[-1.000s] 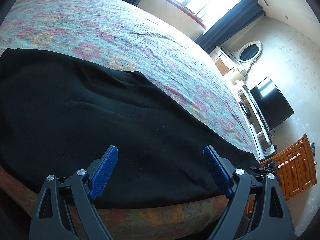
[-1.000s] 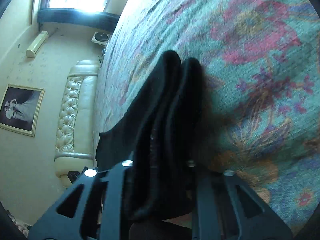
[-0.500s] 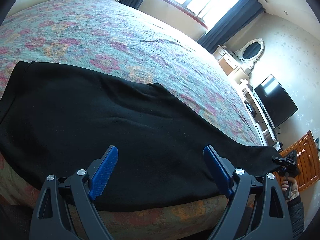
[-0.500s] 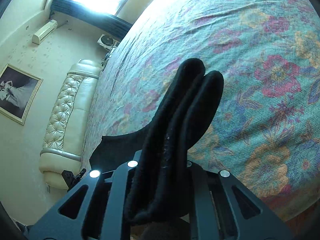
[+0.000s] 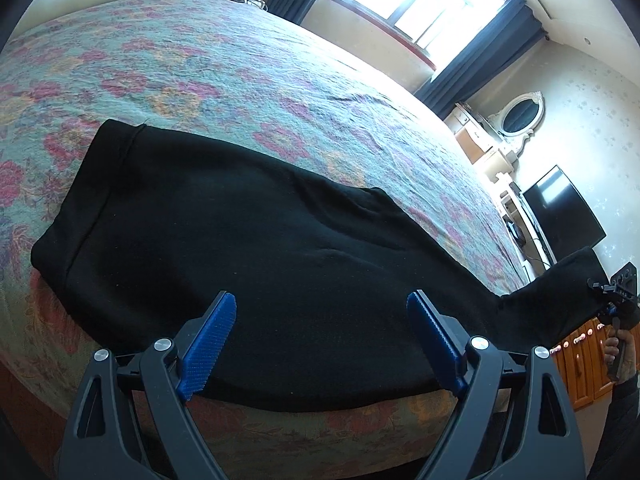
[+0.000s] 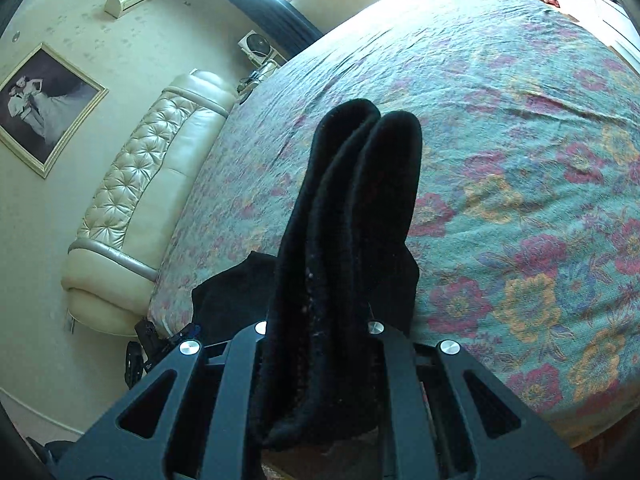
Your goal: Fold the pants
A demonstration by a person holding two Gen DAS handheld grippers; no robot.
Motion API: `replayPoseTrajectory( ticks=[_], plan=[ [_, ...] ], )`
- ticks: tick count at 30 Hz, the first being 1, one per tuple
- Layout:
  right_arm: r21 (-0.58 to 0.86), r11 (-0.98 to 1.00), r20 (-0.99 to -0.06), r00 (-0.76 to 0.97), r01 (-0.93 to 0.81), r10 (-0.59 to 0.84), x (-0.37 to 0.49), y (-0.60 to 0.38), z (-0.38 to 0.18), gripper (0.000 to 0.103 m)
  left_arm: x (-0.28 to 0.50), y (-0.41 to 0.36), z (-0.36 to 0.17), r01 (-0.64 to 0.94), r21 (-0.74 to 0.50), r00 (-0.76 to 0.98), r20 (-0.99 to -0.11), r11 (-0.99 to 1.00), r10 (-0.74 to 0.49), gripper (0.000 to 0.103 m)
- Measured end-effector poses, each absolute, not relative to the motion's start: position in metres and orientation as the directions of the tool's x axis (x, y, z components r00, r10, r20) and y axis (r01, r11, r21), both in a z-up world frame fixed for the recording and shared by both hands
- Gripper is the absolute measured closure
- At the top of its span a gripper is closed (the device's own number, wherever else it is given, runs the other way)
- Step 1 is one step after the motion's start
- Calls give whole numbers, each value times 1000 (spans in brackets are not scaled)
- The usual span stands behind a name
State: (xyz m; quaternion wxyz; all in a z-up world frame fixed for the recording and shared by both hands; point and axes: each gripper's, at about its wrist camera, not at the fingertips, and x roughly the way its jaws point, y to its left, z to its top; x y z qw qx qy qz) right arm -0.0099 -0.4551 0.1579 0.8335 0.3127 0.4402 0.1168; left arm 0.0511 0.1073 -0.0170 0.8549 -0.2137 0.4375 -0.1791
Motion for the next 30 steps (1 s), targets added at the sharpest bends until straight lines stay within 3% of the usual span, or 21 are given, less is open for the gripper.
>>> replayPoseTrajectory(
  ticks=[6,16,30],
  plan=[
    [588,808,-704,516,37,489,27,-378,150,92,54,124,-23,49,-570,534,-679,820,-503,17],
    [537,843,-754,438,-18,489,74,-272,116,92,48,120,-14,83,-573,543,-660,815,-519,17],
    [252,966,-892,373,-63,257,94,-171,50,91,48,104,-26,105,-559,495,-687,822,-531,17]
  ],
)
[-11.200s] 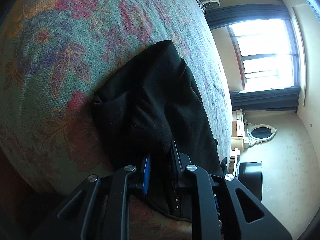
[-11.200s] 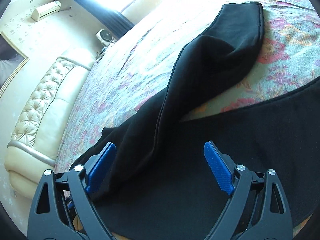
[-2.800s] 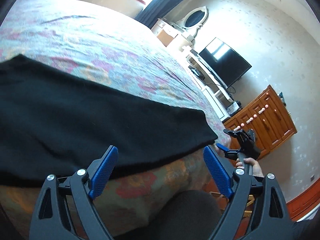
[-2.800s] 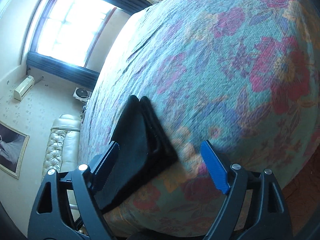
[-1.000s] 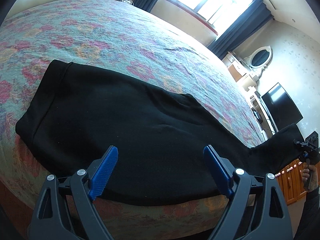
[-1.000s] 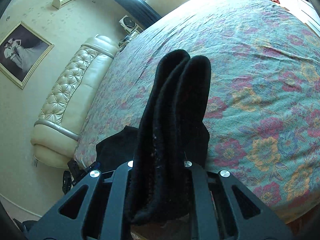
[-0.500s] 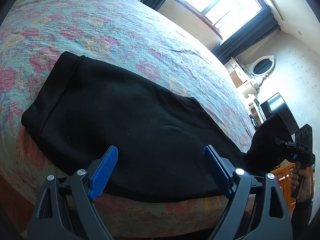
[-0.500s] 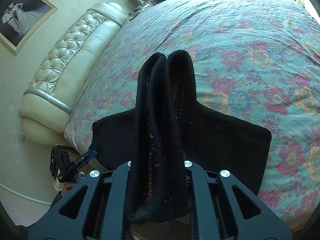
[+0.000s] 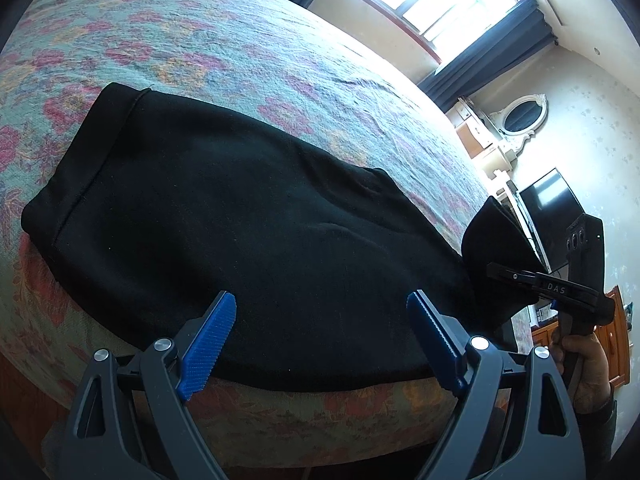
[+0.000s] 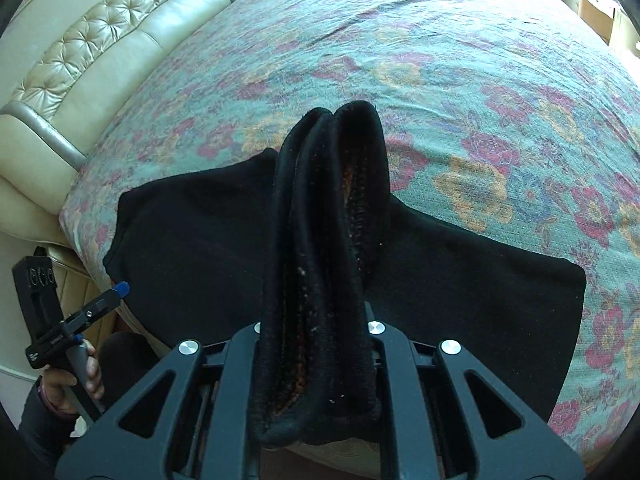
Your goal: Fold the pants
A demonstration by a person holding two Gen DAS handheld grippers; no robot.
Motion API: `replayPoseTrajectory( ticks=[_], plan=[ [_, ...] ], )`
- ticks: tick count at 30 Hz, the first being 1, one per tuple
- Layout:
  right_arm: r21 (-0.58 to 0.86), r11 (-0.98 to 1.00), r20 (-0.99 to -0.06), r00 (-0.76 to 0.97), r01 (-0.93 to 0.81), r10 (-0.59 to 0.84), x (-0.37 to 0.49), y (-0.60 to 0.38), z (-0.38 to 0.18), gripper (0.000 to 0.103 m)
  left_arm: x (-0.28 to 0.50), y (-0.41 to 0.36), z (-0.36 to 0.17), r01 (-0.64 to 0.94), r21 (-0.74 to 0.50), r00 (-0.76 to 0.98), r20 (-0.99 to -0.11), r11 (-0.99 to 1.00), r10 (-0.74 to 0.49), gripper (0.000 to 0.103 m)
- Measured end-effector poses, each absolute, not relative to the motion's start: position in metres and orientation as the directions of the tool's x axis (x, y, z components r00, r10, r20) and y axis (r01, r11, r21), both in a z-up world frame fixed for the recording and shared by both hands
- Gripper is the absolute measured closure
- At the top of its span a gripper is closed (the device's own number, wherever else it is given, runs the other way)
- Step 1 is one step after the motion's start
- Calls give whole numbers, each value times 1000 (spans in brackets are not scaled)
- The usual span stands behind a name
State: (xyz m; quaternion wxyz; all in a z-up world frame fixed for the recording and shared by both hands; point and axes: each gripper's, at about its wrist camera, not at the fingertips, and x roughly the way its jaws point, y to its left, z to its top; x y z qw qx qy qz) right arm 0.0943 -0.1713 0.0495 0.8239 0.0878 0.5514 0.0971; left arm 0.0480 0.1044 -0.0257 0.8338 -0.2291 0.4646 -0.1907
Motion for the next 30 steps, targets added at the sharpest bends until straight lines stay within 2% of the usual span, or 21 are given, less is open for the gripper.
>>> replayPoseTrajectory(
  ticks=[9,12,14,18,21,23,30],
  plan=[
    [24,993,-937,344,-113,62,94,-128,9,88,49,101,-27,104,-559,489,-692,823,-532,17],
    [6,994,-938,342,-112,44,94,-122,3,84,50,101,-27,103,-559,488,-692,822,-532,17],
    [2,993,-938,343,-115,42,94,-117,-1,75,50,100,-27,104,-557,488,-693,824,-531,17],
    [-5,992,-937,347,-130,41,90,-105,-6,67,49,99,-28,104,-557,486,-694,824,-531,17],
    [47,991,-931,355,-125,89,88,-103,-6,50,50,100,-29,100,-558,486,-695,824,-530,17],
    [142,984,-916,362,-111,173,86,-106,-6,33,50,101,-30,98,-556,487,-697,825,-527,17],
    [342,935,-845,406,-91,348,80,-109,-4,28,51,101,-32,98,-554,486,-699,827,-525,17]
  ],
)
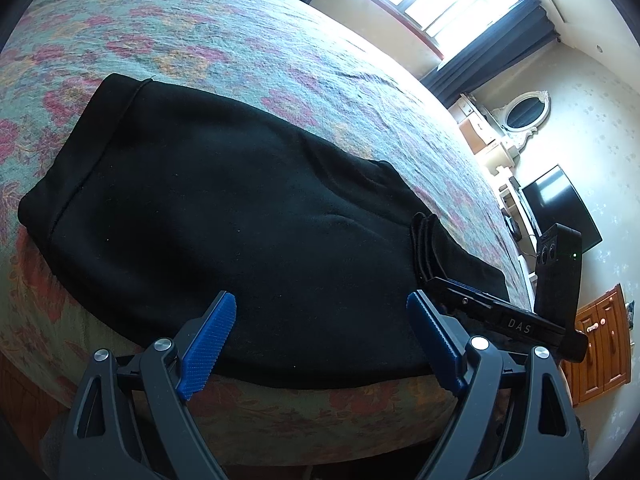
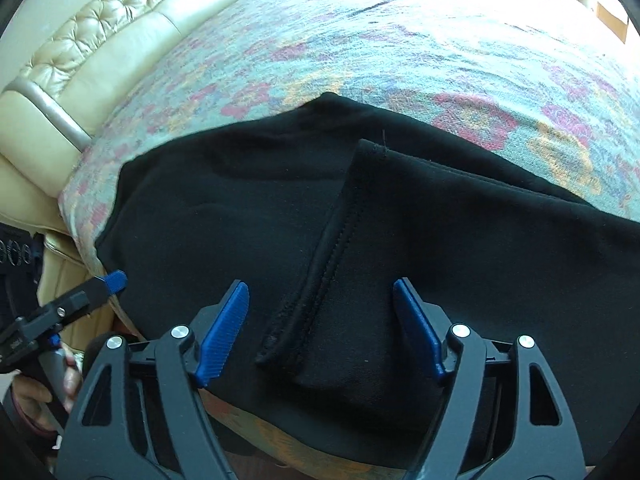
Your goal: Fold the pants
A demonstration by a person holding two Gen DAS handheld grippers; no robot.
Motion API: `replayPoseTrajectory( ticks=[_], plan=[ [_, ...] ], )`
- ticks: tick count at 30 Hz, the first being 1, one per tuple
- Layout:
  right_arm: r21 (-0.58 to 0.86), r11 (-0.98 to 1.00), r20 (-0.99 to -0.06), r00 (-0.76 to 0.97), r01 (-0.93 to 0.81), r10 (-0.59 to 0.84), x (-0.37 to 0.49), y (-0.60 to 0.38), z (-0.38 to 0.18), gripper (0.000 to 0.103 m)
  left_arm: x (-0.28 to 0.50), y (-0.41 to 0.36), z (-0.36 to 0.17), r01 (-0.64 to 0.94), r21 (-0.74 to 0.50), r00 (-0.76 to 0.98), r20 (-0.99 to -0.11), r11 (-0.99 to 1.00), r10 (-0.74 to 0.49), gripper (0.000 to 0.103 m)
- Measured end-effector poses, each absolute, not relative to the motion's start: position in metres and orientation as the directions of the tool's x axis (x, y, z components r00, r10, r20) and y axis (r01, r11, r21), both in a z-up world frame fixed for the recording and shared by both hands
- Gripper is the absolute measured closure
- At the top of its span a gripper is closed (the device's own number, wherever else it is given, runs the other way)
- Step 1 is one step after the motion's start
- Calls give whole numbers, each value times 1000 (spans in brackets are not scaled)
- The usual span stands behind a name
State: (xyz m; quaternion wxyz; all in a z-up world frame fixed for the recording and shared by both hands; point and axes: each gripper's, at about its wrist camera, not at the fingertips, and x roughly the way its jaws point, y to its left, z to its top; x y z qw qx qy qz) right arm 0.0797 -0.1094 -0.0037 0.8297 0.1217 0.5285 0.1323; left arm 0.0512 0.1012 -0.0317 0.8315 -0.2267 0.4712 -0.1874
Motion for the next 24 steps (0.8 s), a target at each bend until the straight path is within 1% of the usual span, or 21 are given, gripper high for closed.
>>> replayPoseTrajectory(
  ticks=[1,4,6,7,10,13,16,21,24],
  plan=[
    [385,919,-826,412,-85,384,79,-111,-3,28,52,101,-32,97,-554,486,-699,827,-525,17],
    [463,884,-793,415,-68,447,77,-117,-8,22,52,101,-32,94,-554,487,-699,827,-523,17],
    [485,872,-776,426,-66,464,76,-119,-9,22,52,103,-32,95,-552,489,-699,828,-522,17],
    [500,863,-767,429,-66,477,76,-120,-10,20,52,106,-31,94,-554,491,-697,827,-522,17],
    [551,833,-729,458,-50,509,70,-128,-5,20,55,119,-26,84,-567,506,-684,819,-526,17],
    [596,799,-671,497,-80,550,57,-131,8,20,59,146,-20,71,-592,522,-664,803,-535,17],
    [605,786,-637,517,-125,572,39,-135,16,20,62,182,-17,28,-600,562,-652,800,-509,17],
    [634,768,-623,533,-83,572,16,-150,7,19,72,244,-24,-51,-618,579,-659,785,-481,17],
    [646,760,-626,518,-75,583,8,-149,0,19,87,272,-38,-89,-656,539,-664,749,-518,17]
  ],
)
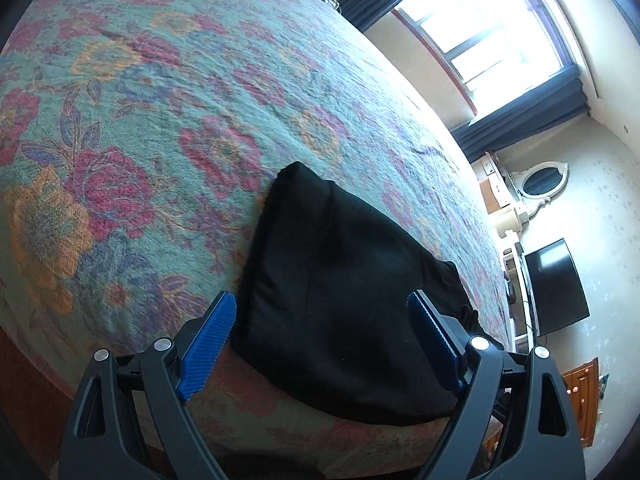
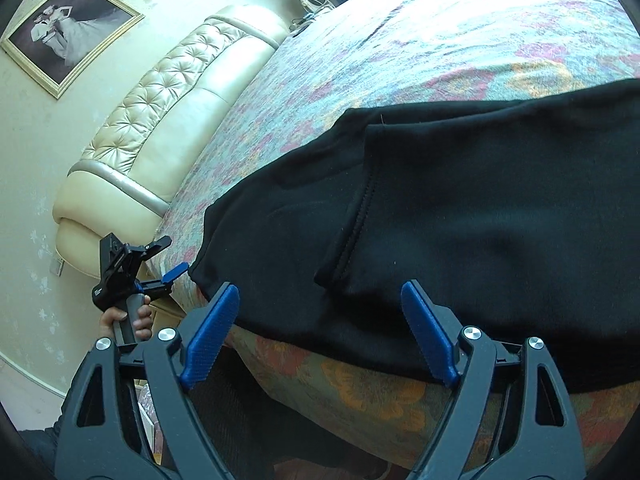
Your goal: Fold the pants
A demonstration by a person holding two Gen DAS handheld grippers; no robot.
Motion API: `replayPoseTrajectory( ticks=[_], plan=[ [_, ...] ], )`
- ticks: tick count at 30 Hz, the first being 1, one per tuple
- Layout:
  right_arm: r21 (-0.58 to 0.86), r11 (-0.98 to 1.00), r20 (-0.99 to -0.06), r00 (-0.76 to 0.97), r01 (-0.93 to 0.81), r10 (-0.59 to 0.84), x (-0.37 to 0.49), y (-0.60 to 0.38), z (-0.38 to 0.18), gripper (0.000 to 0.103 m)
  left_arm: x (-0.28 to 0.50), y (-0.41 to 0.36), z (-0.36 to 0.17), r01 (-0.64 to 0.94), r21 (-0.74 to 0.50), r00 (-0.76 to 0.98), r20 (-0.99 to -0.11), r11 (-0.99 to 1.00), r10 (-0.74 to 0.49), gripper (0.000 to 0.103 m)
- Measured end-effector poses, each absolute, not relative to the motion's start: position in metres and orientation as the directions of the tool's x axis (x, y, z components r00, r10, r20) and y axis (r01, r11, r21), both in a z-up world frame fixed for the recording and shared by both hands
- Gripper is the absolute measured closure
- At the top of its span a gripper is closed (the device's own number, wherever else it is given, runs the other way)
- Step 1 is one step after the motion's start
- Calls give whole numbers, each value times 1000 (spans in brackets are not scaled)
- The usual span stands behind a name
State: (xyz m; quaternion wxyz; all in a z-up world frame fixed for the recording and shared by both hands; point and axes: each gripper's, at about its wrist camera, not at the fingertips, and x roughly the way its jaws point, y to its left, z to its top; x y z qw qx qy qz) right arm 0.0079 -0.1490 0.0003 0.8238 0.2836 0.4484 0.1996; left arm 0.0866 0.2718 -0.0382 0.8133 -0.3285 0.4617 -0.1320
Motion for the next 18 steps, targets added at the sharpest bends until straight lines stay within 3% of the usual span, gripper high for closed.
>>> replayPoseTrajectory(
  ticks=[7,12,18],
  plan=[
    [676,735,-625,481,-61,615,-1,-143,-11,19,119,278,-63,-15,-675,399,-681,738,-614,17],
    [672,738,-630,475,-64,615,-5,-138,-12,16,134,264,-69,33,-786,358,-567,617,-742,17],
    [685,726,-624,472,-54,623,-5,-138,-13,15,149,253,-74,83,-793,308,-556,604,-772,17]
  ],
)
